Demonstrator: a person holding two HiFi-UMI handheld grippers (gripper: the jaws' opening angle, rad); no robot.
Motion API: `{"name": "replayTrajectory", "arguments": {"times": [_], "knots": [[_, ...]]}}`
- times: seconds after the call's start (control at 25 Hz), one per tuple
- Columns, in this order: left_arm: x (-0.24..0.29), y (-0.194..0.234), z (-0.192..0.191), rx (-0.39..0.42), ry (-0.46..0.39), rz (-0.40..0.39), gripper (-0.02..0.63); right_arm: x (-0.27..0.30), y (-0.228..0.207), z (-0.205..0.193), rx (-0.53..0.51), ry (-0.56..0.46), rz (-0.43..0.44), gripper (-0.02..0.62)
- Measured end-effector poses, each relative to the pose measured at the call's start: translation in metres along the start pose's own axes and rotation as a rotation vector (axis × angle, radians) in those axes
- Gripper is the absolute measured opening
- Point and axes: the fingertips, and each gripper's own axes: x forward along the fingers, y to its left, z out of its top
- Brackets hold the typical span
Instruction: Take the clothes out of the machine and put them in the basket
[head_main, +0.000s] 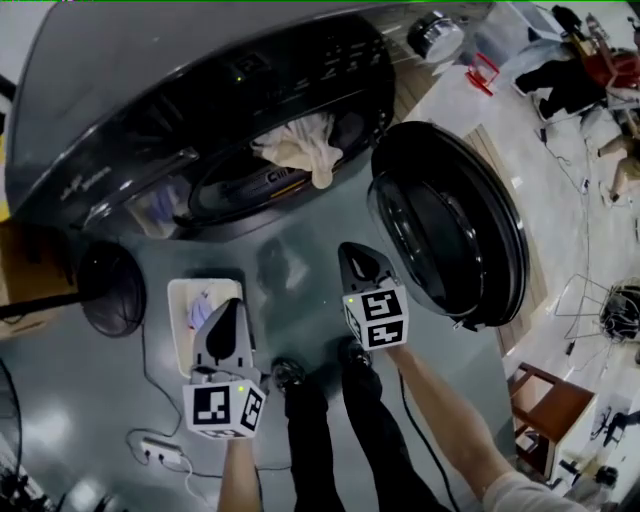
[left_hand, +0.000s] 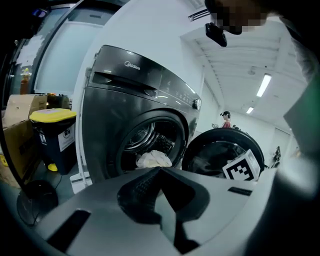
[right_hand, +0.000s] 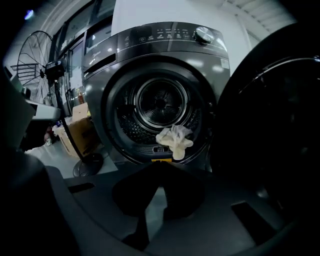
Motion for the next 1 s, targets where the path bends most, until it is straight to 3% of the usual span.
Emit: {"name": "replayTrajectory", "arguments": {"times": [0.2,0.32,0.36,0.4,0.44,0.64,0.8,1.0], "knots": [[0.021,-0.015,0.003,0.019,0.011,-0.036,0.018,-0.005,-0.021,0.003,0.016,-0.017,-0.029,0.026],[0.025,-0.015,0.003,0.026,0.008,-0.038,0.018,0.001,-0.017,0.009,-0.003,-0.046,0.001,0.029],[0.025,-0.014,0.002,0.028,0.006,-0.036,0.017,0.005,-0.014,0.011,-0.009,-0.057,0.021,0.1],[0.025,-0.012,0.001,0.028,0.005,-0.034,0.018,0.01,-0.01,0.014,-0.018,-0.066,0.038,0.273],[0.025,-0.01,0.0,0.028,0.005,-0.031,0.017,0.015,-0.007,0.015,-0.031,-0.071,0.045,0.351],[0.026,0.001,-0.007,0.023,0.001,-0.019,0.017,0.036,-0.004,0.02,-0.09,-0.078,0.017,0.399],[0.029,0.009,-0.016,0.023,-0.003,-0.015,0.017,0.061,-0.003,0.021,-0.1,-0.09,0.025,0.478],[0.038,0.028,-0.027,0.031,-0.023,-0.004,0.017,0.109,-0.013,0.035,-0.123,-0.116,-0.004,0.497]]}}
